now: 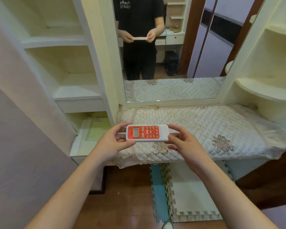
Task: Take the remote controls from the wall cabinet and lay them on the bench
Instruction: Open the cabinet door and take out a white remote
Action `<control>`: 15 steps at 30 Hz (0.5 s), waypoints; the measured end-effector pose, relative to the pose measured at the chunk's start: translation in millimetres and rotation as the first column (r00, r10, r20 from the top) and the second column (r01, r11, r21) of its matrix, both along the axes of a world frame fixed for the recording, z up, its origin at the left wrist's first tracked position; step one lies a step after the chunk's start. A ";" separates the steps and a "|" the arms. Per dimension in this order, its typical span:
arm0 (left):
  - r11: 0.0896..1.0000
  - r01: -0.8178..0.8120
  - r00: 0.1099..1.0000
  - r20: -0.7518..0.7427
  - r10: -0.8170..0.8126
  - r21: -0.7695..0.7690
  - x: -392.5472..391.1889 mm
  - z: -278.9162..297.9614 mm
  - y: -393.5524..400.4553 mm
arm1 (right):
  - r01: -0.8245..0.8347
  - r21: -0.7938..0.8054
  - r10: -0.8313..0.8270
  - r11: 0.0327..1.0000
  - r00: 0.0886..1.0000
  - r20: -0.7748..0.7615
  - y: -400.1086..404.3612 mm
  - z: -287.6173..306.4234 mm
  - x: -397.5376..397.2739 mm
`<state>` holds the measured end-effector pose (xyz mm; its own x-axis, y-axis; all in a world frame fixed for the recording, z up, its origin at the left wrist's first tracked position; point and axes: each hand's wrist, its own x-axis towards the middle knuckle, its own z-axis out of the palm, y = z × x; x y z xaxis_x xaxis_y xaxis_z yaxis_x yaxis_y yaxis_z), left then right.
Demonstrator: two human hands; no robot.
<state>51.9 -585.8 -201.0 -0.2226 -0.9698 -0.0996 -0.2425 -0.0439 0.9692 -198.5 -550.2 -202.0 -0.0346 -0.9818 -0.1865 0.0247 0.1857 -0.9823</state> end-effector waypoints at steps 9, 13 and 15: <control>0.998 -0.042 0.998 0.049 0.039 0.050 -54.4 -23.3 -66.4 | -0.015 0.067 0.014 0.998 1.000 0.016 -74.0 -30.9 -51.5; 0.994 -0.057 0.998 0.012 0.056 0.088 -58.5 -39.4 -86.9 | -0.011 0.107 0.007 0.994 0.999 0.039 -97.6 -45.0 -56.1; 0.993 -0.057 0.998 -0.001 0.058 0.103 -55.4 -47.5 -98.6 | -0.019 0.123 0.014 0.992 0.999 0.043 -110.0 -50.7 -53.3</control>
